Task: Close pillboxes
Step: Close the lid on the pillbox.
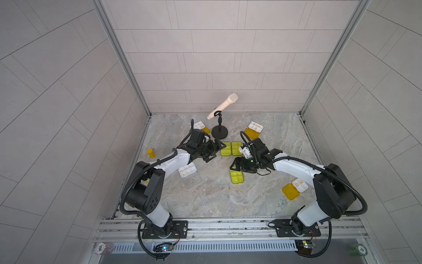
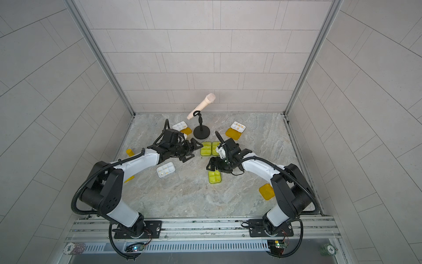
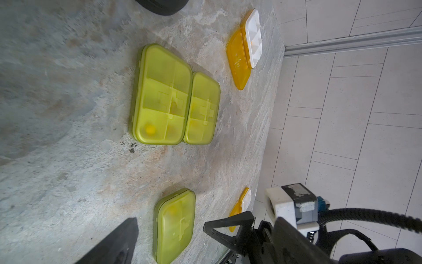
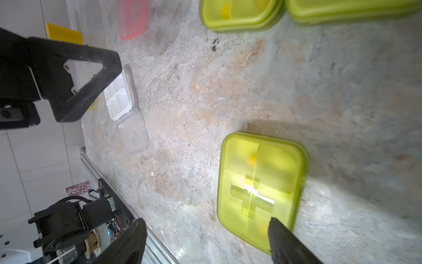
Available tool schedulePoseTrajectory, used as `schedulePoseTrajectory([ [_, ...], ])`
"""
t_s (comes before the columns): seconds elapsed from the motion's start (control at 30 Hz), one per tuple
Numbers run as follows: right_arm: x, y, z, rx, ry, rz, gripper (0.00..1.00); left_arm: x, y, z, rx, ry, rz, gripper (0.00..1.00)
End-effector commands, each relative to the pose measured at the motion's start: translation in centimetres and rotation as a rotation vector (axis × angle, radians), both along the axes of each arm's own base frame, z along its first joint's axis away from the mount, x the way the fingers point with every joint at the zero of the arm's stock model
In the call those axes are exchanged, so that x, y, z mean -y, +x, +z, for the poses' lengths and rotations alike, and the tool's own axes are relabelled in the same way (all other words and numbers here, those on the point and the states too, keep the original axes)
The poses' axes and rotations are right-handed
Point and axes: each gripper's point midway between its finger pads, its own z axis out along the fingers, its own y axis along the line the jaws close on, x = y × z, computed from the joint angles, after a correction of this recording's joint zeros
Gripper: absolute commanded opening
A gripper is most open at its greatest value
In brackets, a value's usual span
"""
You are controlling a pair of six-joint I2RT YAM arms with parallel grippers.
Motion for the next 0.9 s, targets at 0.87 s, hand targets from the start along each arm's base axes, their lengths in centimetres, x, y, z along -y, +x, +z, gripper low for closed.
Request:
schedulePoseTrajectory([
  [0.87,5.2,-0.9,-6.0,0.028,-0.652,0.069,0.83,0.2,0.0,0.8,0.002,-0.048,0.008,0.96],
])
